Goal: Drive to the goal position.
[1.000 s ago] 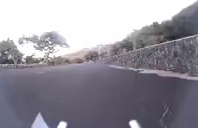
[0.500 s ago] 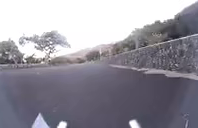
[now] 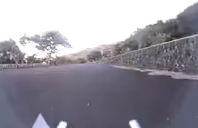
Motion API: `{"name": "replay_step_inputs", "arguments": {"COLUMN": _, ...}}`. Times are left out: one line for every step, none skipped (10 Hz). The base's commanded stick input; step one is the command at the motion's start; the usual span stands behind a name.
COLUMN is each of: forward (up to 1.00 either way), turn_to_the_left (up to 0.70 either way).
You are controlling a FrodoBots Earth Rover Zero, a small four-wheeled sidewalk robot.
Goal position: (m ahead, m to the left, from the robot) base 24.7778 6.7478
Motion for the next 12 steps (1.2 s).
{"name": "replay_step_inputs", "arguments": {"forward": 0.70, "turn_to_the_left": 0.00}}
{"name": "replay_step_inputs", "arguments": {"forward": 0.70, "turn_to_the_left": 0.00}}
{"name": "replay_step_inputs", "arguments": {"forward": 0.70, "turn_to_the_left": 0.00}}
{"name": "replay_step_inputs", "arguments": {"forward": 0.70, "turn_to_the_left": 0.00}}
{"name": "replay_step_inputs", "arguments": {"forward": 0.70, "turn_to_the_left": 0.00}}
{"name": "replay_step_inputs", "arguments": {"forward": 0.70, "turn_to_the_left": 0.00}}
{"name": "replay_step_inputs", "arguments": {"forward": 0.70, "turn_to_the_left": 0.00}}
{"name": "replay_step_inputs", "arguments": {"forward": 0.70, "turn_to_the_left": 0.00}}
{"name": "replay_step_inputs", "arguments": {"forward": 0.70, "turn_to_the_left": 0.00}}
{"name": "replay_step_inputs", "arguments": {"forward": 0.70, "turn_to_the_left": 0.00}}
{"name": "replay_step_inputs", "arguments": {"forward": 0.70, "turn_to_the_left": 0.00}}
{"name": "replay_step_inputs", "arguments": {"forward": 0.70, "turn_to_the_left": 0.00}}
